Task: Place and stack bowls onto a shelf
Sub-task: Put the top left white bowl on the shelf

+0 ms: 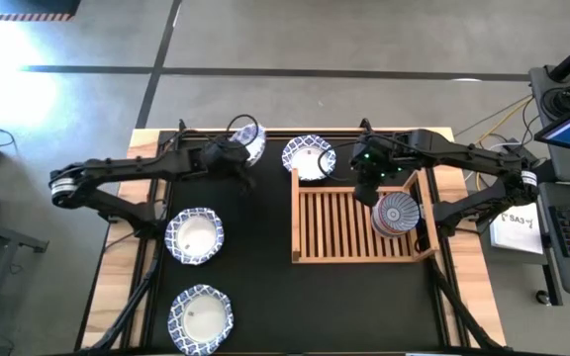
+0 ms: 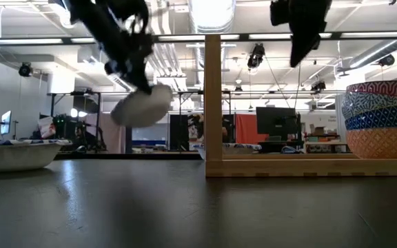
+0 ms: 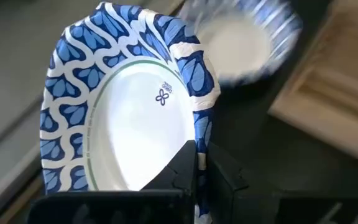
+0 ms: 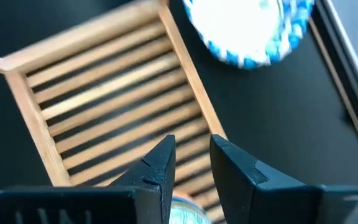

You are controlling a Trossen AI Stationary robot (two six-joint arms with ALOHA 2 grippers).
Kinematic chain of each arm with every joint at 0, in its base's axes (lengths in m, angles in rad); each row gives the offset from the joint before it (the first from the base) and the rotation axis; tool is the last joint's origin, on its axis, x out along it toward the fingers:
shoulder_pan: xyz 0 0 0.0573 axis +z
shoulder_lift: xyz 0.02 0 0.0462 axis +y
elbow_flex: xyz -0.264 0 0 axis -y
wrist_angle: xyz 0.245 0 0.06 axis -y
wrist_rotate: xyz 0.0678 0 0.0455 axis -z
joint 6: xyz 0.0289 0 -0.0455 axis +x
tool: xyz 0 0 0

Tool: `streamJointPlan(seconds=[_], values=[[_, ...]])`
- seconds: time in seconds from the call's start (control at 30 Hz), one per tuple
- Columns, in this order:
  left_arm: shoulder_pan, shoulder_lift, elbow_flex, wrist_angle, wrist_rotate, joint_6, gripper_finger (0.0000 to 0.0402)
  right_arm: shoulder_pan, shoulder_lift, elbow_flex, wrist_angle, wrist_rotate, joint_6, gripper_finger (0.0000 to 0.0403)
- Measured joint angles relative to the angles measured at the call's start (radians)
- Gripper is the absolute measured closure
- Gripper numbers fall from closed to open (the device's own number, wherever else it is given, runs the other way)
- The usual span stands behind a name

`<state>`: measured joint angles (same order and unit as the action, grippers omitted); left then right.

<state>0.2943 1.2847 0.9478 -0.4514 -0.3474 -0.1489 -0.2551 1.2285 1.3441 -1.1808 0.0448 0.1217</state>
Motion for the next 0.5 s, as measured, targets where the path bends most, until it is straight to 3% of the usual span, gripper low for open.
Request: streamJointPlan(seconds=[0.2,0.5], values=[[-0.124,-0.072,0.073,0.068,0.003,0.160,0.0401,0.063,-0.004,0.007,0.128,-0.001,-0.102,0.0321],[-0.383,-0.086,0.134,0.080,0.194,0.308,0.0401,0.220,-0.005,0.106,0.151,-0.049,-0.088,0.0303]])
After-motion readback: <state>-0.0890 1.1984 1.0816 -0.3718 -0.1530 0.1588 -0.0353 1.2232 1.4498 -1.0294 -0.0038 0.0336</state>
